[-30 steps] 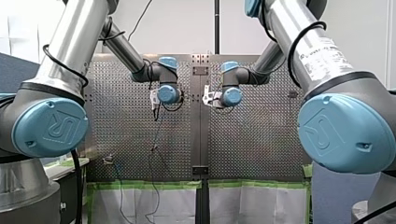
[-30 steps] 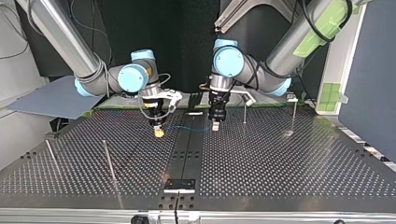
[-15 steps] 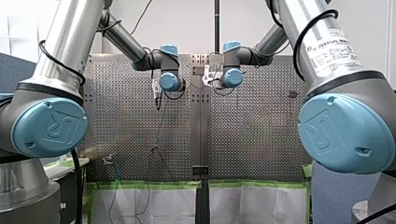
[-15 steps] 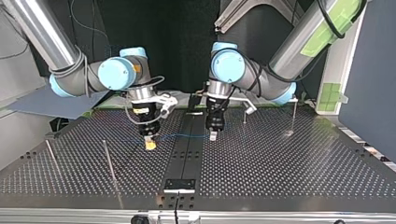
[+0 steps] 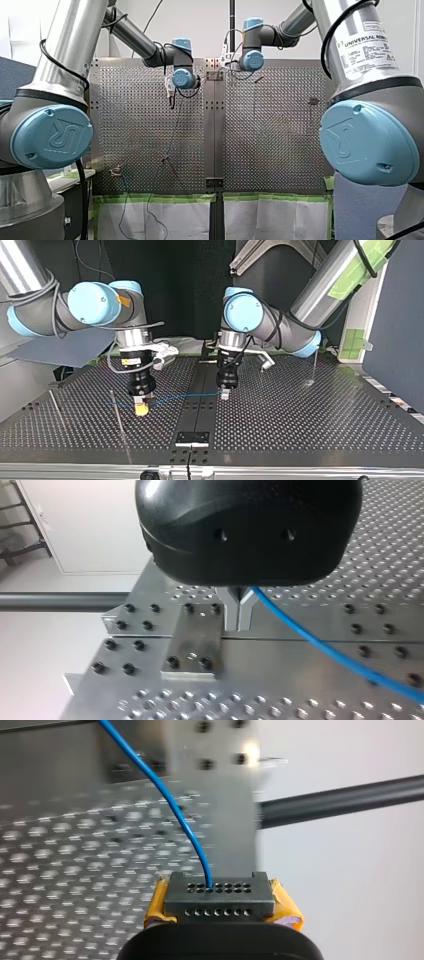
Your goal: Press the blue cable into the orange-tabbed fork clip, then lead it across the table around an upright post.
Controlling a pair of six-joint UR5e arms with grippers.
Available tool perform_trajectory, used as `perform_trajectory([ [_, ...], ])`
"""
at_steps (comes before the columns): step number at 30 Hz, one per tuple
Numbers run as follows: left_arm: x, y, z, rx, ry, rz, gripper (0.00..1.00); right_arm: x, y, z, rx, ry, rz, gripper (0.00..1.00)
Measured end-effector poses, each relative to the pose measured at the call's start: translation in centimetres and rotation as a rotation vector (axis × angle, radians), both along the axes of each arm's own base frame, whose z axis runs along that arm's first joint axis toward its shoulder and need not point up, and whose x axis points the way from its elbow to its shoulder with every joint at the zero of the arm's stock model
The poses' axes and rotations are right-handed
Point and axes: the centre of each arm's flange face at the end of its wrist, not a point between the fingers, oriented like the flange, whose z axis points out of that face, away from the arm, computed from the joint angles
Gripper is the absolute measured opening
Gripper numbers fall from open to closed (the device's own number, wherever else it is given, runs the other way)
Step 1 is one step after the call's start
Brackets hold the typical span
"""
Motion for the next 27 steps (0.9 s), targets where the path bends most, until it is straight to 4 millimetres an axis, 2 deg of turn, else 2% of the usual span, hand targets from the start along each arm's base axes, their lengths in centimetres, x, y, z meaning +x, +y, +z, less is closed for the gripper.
perform_trajectory([
  [7, 0.4, -0.8, 2.5, -0.019, -0.017, -0.013, 0.00, -1.7, 1.6, 4.6, -0.055, -0.039, -0.020, 0.00],
  [10, 0.5, -1.3, 3.7, -0.027, -0.025, -0.026, 0.00, -2.5, 1.8, 5.6, -0.065, -0.048, -0.043, 0.00],
  [14, 0.6, -1.9, 5.3, -0.046, -0.034, -0.062, 0.00, -3.3, 1.4, 5.9, -0.063, -0.044, -0.075, 0.00],
  [19, 0.5, -2.4, 6.2, -0.057, -0.034, -0.094, 0.00, -4.1, 0.8, 5.8, -0.057, -0.035, -0.106, 0.00],
  [27, 0.7, -3.5, 8.9, -0.087, -0.043, -0.145, 0.00, -5.3, -0.3, 5.7, -0.054, -0.033, -0.137, 0.00],
])
